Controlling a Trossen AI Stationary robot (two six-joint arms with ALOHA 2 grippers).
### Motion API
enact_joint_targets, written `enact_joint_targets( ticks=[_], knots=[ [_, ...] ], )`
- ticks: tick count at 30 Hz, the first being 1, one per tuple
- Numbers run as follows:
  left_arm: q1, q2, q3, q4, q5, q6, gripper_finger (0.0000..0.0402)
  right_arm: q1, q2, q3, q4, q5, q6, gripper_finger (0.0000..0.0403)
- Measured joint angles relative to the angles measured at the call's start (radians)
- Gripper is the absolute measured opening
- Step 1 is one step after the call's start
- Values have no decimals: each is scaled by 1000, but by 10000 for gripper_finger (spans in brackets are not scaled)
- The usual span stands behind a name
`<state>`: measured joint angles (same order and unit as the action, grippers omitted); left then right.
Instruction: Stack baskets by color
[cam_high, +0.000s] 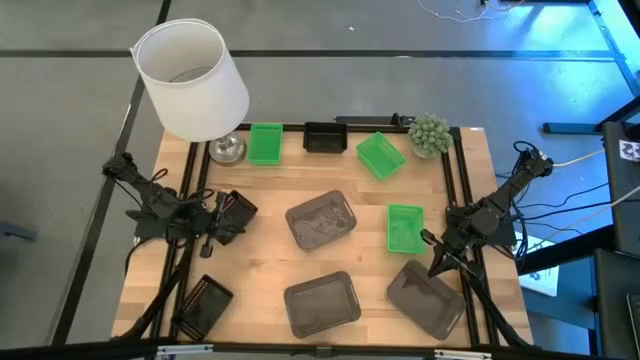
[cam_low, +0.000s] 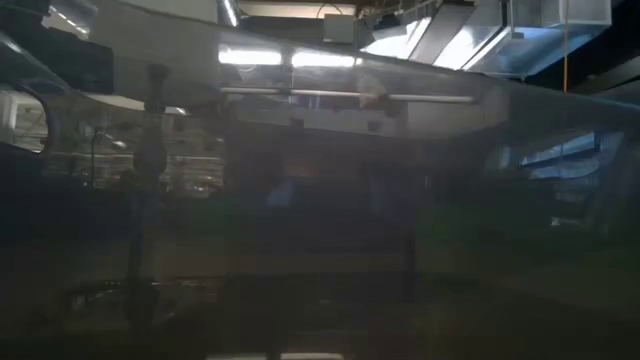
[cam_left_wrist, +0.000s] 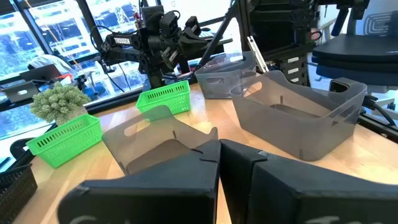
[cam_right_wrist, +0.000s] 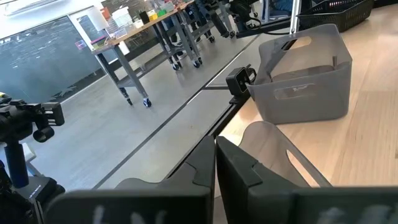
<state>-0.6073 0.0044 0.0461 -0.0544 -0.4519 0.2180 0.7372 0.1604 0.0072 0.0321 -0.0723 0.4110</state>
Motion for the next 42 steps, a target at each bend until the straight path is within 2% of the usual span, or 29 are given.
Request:
enact_joint_targets(
  ticks=[14,24,28,31,33,37,42],
  knots=[
    [0,0,0,0,0,0,0,0,0,0,1,1,0,16],
    [0,0,0,0,0,0,0,0,0,0,149,182,-10,16],
    [0,0,0,0,0,0,0,-1,0,0,206,185,-72,15],
    [0,0,0,0,0,0,0,-1,4,25,183,191,-162,5],
    [0,0,0,0,0,0,0,0,13,69,125,246,-245,4],
    [0,0,0,0,0,0,0,-1,60,188,-29,448,-311,2],
    [0,0,0,0,0,0,0,-1,183,375,-233,709,-216,1]
  ],
)
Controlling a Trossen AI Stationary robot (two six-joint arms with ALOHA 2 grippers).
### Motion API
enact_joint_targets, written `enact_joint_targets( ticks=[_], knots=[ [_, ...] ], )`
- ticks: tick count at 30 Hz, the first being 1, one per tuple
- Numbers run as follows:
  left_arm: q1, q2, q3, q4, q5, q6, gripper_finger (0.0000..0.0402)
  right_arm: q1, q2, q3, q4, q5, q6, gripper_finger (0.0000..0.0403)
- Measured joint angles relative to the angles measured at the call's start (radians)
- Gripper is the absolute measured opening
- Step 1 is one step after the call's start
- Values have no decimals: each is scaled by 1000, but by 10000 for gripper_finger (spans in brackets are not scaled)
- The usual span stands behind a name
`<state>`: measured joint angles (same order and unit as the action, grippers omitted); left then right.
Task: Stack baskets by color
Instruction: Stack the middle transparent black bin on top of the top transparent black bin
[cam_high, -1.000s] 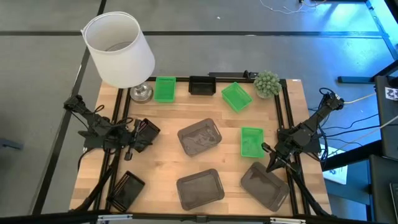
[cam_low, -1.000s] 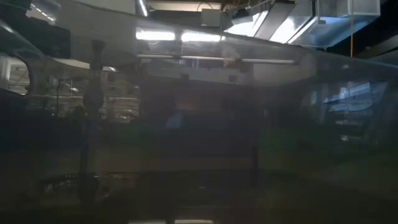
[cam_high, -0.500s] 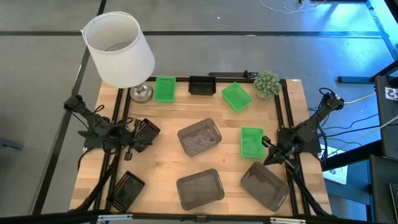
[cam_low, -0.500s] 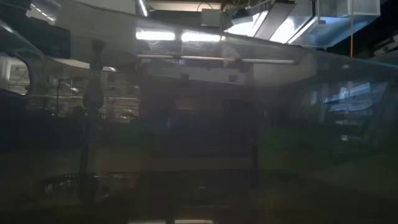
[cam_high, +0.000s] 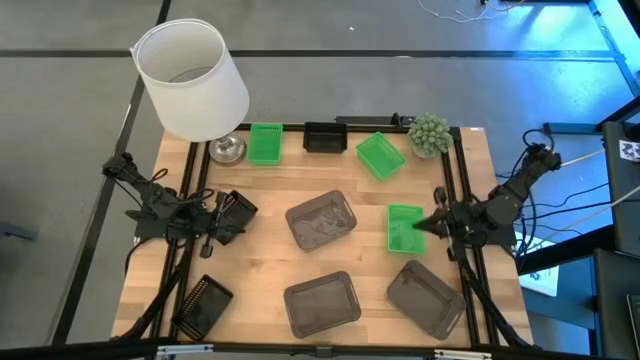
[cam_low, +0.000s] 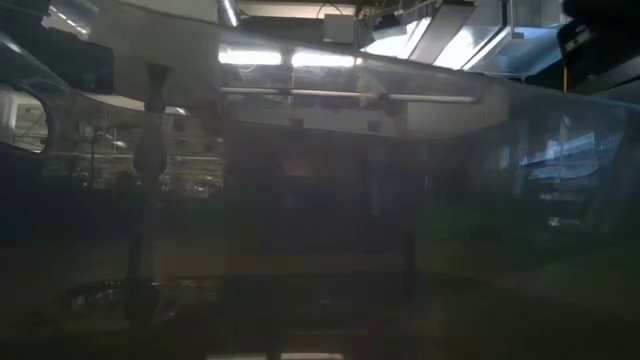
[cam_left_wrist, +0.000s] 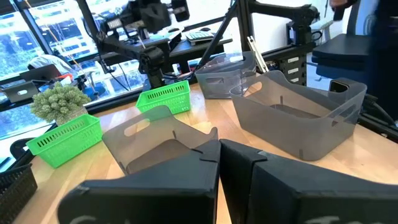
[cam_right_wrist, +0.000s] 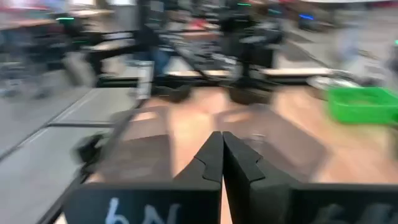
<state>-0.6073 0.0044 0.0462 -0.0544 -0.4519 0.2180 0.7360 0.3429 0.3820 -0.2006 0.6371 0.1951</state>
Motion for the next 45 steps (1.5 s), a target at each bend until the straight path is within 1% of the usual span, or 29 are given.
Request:
enact_joint_targets(
  ticks=[1,3,7,10,14,17,20,23,29,33,35,37,39,42,45],
  knots=[
    [0,0,0,0,0,0,0,0,33,43,-37,36,48,1],
    [0,0,0,0,0,0,0,0,105,128,-107,77,148,1],
    [0,0,0,0,0,0,0,-5,274,286,-262,77,282,1],
    [0,0,0,0,0,0,0,-26,394,404,-421,65,396,0],
    [0,0,0,0,0,0,0,-87,525,548,-615,-25,509,0],
    [0,0,0,0,0,0,0,-144,602,619,-688,-133,547,2],
    [0,0,0,0,0,0,0,-204,661,674,-695,-237,558,13],
    [0,0,0,0,0,0,0,-258,712,714,-695,-288,558,30],
    [0,0,0,0,0,1,0,-354,804,773,-690,-284,525,86],
    [0,0,0,6,-1,1,0,-397,859,797,-659,-305,412,125],
    [0,0,-4,34,-41,-7,0,-413,886,810,-637,-316,359,138],
    [1,0,6,64,-101,-72,0,-429,914,822,-621,-339,320,143],
    [0,5,41,58,-135,-126,0,-440,941,838,-619,-354,297,144],
    [0,40,105,-8,-141,-133,0,-456,982,861,-619,-391,257,142],
    [0,102,199,-90,-143,-165,0,-474,1025,887,-622,-442,199,140]
  ],
)
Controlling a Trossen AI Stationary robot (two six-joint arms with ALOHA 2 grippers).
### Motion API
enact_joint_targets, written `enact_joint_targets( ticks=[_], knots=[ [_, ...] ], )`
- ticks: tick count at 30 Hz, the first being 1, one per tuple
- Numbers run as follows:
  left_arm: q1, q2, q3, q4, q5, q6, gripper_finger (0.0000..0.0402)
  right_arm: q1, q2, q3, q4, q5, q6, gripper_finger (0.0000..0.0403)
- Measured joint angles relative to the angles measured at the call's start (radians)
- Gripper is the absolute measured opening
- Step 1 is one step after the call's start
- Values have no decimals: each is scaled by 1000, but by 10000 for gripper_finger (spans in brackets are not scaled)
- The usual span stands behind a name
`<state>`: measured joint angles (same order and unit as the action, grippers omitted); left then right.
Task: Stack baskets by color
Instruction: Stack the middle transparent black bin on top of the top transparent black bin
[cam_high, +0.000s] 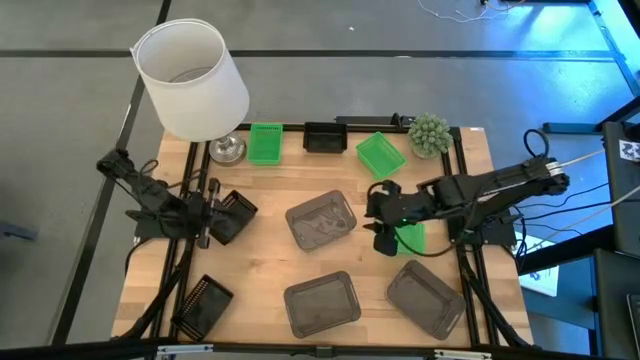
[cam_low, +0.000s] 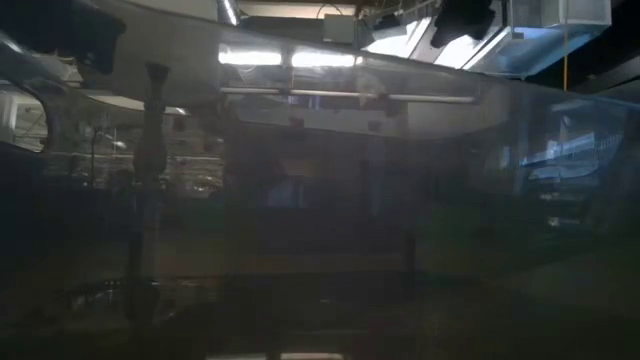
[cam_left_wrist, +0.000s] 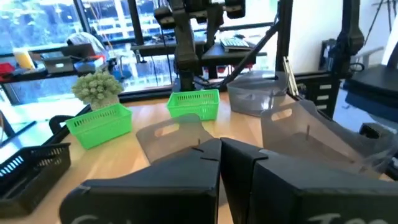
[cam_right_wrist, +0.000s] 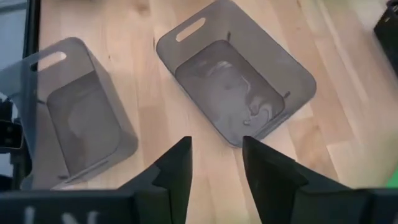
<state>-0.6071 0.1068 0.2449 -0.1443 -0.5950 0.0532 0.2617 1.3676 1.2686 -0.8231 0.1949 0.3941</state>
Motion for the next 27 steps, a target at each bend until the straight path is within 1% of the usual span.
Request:
enact_joint_targets(
  ticks=[6,10,13,16,19,20,22,25,27],
  knots=[
    [0,222,200,-218,-24,-68,0,-11,81,24,-15,-62,-184,139],
    [0,379,329,-367,-42,-162,0,-11,135,24,-25,-86,-334,139],
    [0,456,398,-432,-42,-231,0,-11,177,24,-25,-84,-453,139],
    [0,507,446,-436,-43,-276,0,-19,224,24,-24,-76,-534,139],
    [0,542,480,-450,-43,-303,0,-20,266,24,-11,-78,-577,139],
    [0,548,486,-450,-43,-306,0,-20,276,24,-1,-97,-587,139],
    [0,555,494,-450,-43,-306,0,-20,287,24,16,-160,-586,139],
    [0,555,495,-451,-43,-309,0,-19,295,24,73,-279,-509,139],
    [0,555,495,-451,-43,-309,0,-19,294,24,144,-350,-457,139]
  ],
)
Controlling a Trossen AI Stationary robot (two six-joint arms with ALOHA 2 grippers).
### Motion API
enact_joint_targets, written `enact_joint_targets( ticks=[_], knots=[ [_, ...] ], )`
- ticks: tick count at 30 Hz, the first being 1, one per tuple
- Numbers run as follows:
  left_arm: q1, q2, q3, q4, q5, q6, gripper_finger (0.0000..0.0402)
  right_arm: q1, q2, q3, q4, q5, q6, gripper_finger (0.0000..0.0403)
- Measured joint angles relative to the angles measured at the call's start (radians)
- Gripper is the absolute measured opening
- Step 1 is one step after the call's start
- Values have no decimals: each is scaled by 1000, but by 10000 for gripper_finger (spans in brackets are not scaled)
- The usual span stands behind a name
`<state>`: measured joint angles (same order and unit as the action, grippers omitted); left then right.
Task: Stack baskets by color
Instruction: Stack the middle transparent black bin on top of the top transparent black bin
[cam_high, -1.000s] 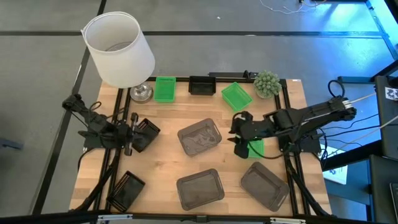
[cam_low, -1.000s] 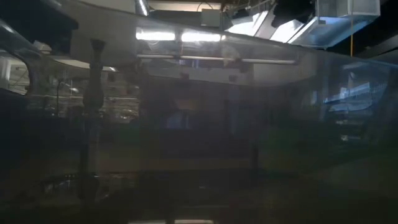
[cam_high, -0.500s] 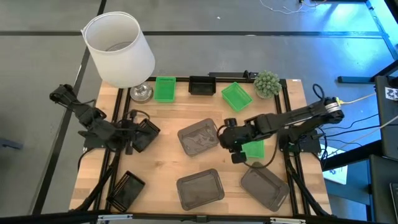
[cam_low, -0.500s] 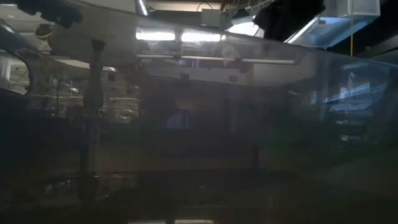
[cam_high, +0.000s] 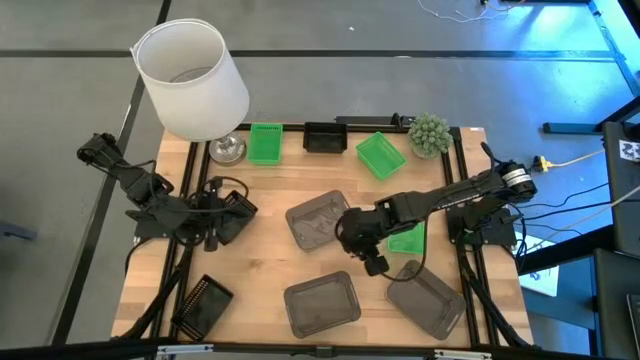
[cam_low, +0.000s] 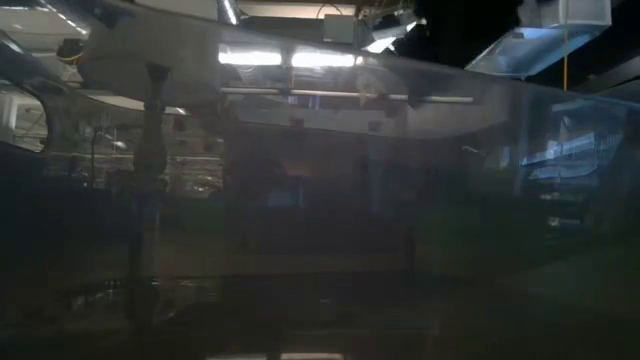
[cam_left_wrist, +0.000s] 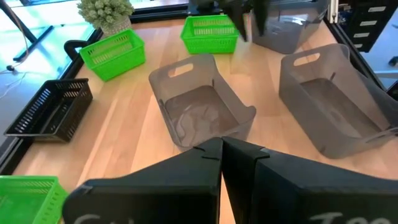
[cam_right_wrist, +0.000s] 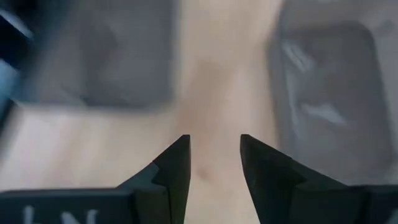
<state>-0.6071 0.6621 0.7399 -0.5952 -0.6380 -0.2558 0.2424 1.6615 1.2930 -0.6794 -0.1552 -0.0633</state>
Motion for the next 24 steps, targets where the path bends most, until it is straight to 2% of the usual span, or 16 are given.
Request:
enact_joint_targets(
  ticks=[3,7,13,19,24],
  knots=[
    [0,0,0,0,0,0,0,0,-2,0,102,-69,102,139],
    [0,0,0,-3,0,0,0,17,19,1,154,-75,211,139],
    [0,0,0,-4,0,2,0,62,96,0,170,-73,244,139],
    [0,0,0,-4,0,9,0,95,142,0,193,28,241,139],
    [0,0,0,-3,12,30,0,103,167,0,199,31,241,139]
  ],
)
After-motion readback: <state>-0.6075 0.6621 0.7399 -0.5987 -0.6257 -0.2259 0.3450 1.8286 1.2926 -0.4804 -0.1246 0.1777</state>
